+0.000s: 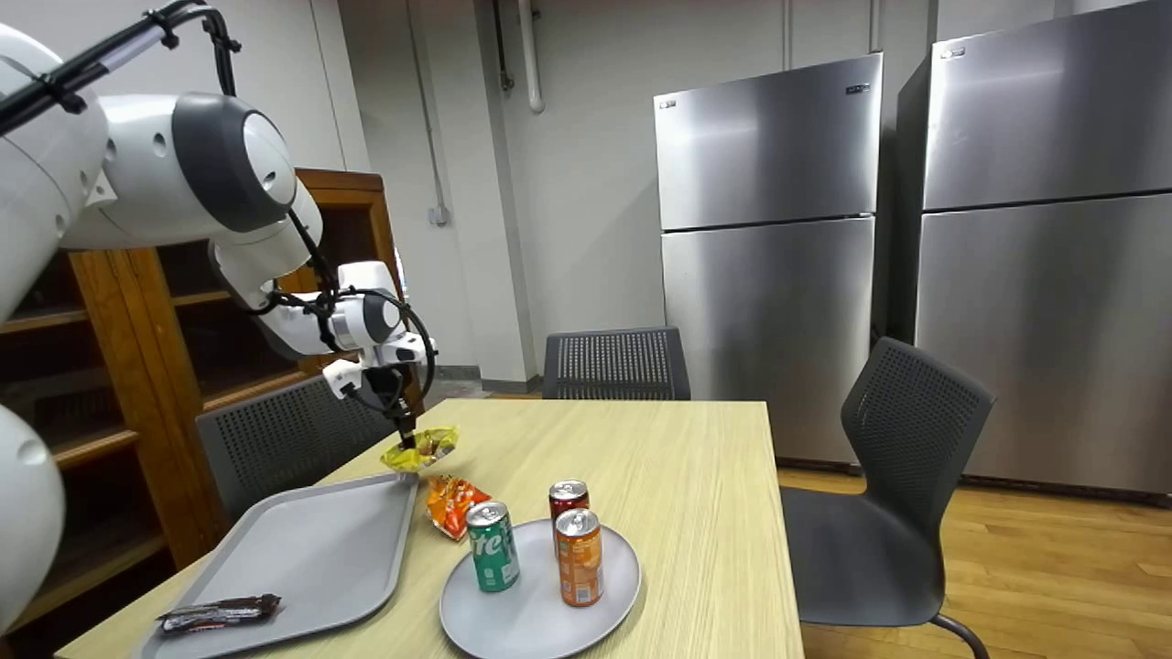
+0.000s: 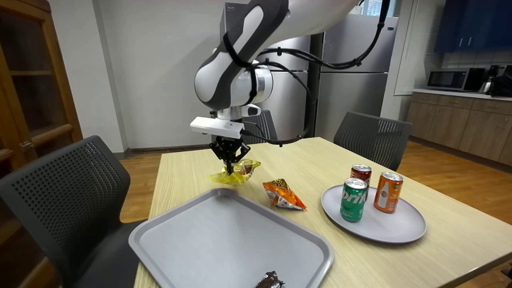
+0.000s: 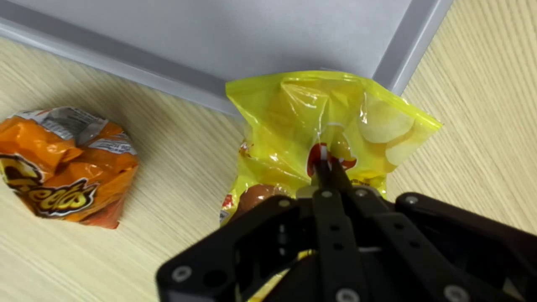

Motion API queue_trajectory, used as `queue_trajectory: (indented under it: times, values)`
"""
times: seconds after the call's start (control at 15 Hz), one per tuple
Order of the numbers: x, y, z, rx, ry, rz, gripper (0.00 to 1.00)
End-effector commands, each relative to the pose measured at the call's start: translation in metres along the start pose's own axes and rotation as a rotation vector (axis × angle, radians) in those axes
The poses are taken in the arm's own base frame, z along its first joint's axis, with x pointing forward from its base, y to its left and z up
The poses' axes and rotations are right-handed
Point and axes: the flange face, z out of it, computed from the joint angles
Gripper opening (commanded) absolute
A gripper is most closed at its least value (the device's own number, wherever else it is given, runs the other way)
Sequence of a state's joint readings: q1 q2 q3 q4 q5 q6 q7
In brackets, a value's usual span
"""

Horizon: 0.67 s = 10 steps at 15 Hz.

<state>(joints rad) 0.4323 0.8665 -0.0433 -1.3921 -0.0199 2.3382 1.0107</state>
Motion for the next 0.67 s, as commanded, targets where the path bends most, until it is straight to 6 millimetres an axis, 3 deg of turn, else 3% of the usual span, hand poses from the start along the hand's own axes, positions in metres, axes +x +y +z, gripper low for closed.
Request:
queue_trajectory:
  times: [0.0,0.6]
  values:
    - [0.012,0.005,-0.0102,-0.025,-0.005,0.098,0.0]
    - [0.017,0.0108,-0.0101,-0.058,-0.012,0.255,0.0]
